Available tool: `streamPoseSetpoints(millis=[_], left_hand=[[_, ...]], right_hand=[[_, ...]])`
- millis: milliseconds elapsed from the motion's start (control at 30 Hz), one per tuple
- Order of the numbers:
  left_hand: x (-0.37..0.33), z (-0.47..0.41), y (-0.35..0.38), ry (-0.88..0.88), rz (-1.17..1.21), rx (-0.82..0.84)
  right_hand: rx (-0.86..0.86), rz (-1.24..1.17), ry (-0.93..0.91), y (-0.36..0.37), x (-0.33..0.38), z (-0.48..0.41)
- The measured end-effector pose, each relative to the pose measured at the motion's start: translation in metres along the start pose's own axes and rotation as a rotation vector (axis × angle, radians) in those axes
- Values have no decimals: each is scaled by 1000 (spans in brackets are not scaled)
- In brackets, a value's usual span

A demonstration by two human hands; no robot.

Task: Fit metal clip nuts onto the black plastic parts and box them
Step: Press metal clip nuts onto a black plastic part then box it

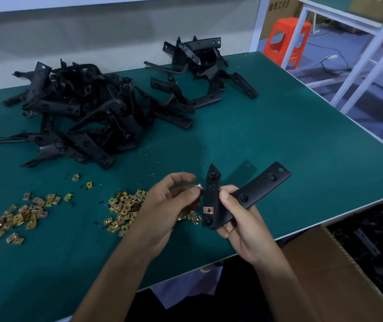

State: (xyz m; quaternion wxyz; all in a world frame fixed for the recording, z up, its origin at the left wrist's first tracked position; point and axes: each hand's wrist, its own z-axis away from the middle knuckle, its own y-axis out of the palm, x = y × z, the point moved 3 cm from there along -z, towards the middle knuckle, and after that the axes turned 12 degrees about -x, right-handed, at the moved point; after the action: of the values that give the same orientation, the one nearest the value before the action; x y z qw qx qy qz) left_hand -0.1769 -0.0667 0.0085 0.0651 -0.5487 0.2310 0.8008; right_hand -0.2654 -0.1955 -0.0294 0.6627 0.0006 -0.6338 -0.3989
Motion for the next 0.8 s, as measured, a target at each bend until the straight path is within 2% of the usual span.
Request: streamPoseSetpoints(millis=[167,467,633,800], left_hand=[[-6,2,2,33,-47,53],[-5,-1,-2,-52,-3,-26],[1,1,5,-114,125,-25],[-2,2,5,-98,104,-66]], right_hand=[[28,27,-3,1,0,0],[19,77,-6,2,-3,0],[25,33,-17,2,0,0],[-9,90,-15,3,-1,0]])
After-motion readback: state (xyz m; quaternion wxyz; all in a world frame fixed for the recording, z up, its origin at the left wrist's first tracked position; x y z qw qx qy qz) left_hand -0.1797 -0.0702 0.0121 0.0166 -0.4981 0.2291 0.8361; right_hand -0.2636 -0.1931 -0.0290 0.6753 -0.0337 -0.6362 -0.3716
